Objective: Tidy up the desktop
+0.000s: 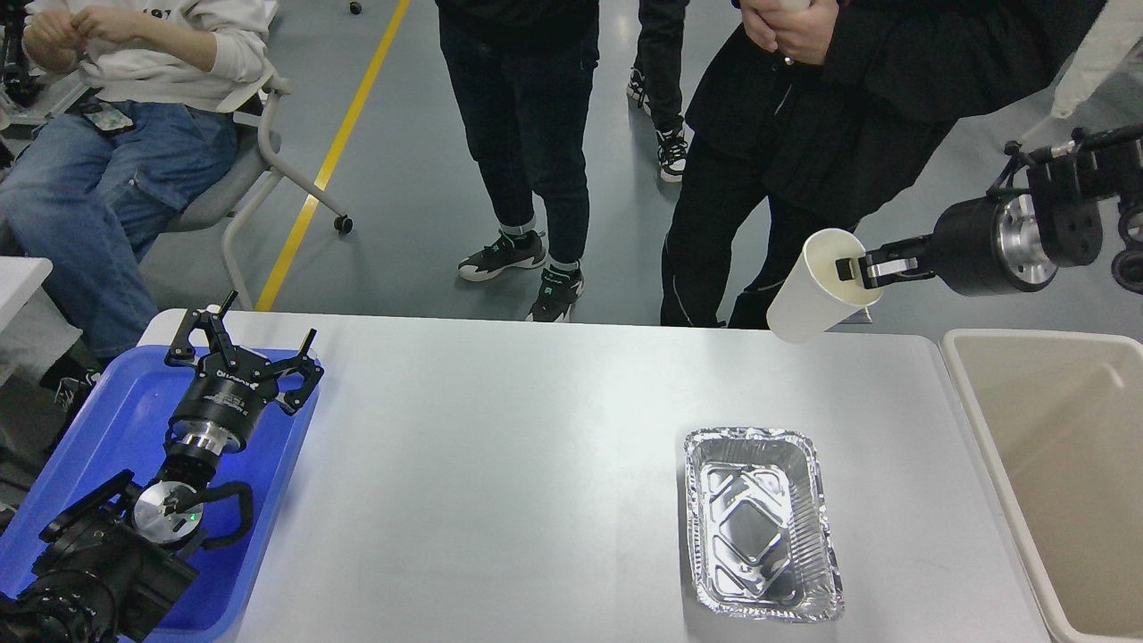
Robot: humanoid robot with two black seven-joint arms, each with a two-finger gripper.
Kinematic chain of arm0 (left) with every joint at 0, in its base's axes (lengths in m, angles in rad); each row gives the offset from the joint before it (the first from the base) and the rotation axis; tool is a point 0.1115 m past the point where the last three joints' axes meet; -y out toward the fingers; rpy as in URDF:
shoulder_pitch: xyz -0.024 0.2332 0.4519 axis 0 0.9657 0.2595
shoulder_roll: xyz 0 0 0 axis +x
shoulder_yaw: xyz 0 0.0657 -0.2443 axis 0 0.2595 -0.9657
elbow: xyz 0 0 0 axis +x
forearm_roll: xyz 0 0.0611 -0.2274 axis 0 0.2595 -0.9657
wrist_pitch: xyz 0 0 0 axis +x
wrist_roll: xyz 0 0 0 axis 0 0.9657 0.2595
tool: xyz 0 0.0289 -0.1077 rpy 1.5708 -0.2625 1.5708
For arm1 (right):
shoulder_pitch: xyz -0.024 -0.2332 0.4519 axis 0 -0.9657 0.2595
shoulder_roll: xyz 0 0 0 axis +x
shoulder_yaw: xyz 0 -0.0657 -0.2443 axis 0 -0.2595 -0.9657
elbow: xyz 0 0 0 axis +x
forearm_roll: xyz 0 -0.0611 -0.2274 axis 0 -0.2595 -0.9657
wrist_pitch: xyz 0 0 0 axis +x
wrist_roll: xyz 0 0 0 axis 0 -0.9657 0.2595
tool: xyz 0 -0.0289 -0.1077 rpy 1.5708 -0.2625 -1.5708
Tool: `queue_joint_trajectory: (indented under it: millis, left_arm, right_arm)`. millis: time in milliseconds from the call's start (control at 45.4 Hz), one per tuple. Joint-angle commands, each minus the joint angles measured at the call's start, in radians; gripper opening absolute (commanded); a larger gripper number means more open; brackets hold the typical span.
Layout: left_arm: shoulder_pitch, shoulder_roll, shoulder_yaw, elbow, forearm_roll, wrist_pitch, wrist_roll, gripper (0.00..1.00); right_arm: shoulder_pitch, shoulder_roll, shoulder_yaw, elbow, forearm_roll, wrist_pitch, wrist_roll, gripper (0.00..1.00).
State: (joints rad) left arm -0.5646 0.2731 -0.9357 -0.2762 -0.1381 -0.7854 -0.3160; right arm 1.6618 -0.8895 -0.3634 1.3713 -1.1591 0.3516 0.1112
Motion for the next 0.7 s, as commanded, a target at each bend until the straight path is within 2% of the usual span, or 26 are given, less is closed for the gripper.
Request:
queue_joint_trajectory:
  millis: [0, 242, 682]
  left_arm:
    - [0.0, 0.0, 0.0, 0.0, 0.0, 0.0, 0.0, 1.0]
    - [0.0, 0.002, 0.0, 0.0, 0.0, 0.0, 0.0, 1.0]
    - [0.0, 0.002, 0.0, 0.0, 0.0, 0.0, 0.0, 1.0]
  right_arm:
    - [-0.056, -0.089, 0.006, -0.008, -0.018, -0.04, 0.002, 0.0]
    - [-0.111, -0.206, 0.029, -0.049, 0.033, -0.082, 0.001, 0.0]
    - [-0.27, -0.264, 0.054, -0.302, 0.436, -0.132, 0.005, 0.0]
